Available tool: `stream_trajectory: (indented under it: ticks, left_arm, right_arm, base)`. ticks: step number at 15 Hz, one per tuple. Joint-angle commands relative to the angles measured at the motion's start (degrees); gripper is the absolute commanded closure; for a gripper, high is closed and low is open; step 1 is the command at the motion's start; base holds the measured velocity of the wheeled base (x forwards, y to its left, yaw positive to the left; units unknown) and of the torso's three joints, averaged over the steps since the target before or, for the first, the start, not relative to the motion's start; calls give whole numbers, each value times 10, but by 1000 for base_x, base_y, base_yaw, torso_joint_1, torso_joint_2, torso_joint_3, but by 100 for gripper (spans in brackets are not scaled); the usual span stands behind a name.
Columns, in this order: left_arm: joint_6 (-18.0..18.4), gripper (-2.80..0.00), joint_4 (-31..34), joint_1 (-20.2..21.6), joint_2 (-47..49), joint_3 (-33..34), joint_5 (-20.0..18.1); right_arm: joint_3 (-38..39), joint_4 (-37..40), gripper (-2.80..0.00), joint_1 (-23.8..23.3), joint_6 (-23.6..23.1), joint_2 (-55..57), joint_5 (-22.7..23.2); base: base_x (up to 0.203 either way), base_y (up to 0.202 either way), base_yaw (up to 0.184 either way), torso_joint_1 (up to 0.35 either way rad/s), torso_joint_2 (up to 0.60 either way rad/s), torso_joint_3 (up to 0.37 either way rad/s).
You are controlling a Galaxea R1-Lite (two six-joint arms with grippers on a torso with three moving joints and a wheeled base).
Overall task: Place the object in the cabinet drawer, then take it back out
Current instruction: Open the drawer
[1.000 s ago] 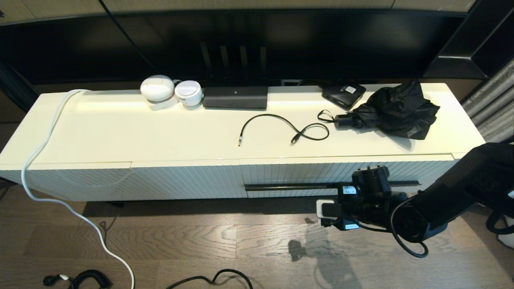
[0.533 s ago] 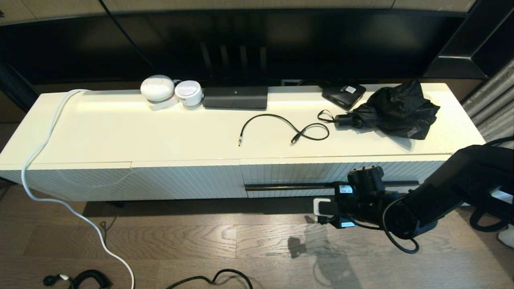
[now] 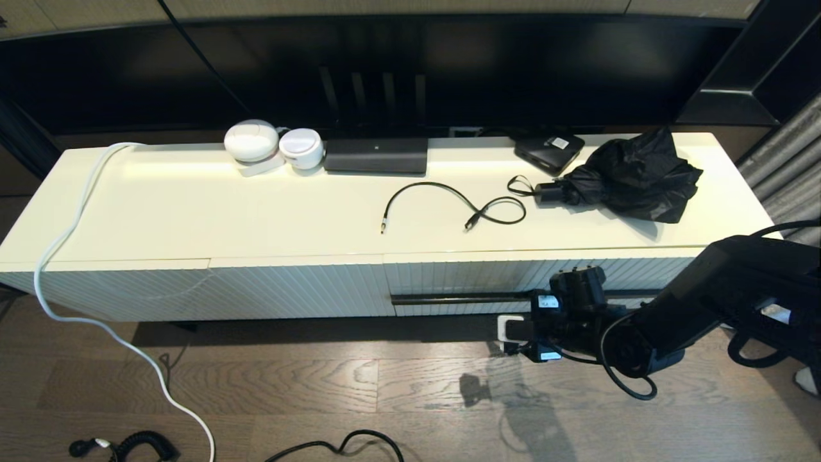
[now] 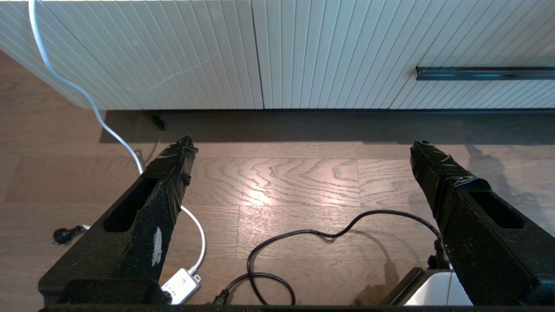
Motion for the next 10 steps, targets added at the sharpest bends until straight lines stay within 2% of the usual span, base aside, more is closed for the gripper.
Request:
stream_trajectory:
  ticks: [1,10]
  left_arm:
    - [0,-280,0,1,0,0,0]
    - [0,-280,0,0,0,0,0]
  right_arm:
    - [-7,-2,-280,-1,-4,10,0]
    - [-37,-2,-280,-10,-5,29,5]
  base:
    - [0,0,0,0,0,0]
    - [0,0,0,0,0,0]
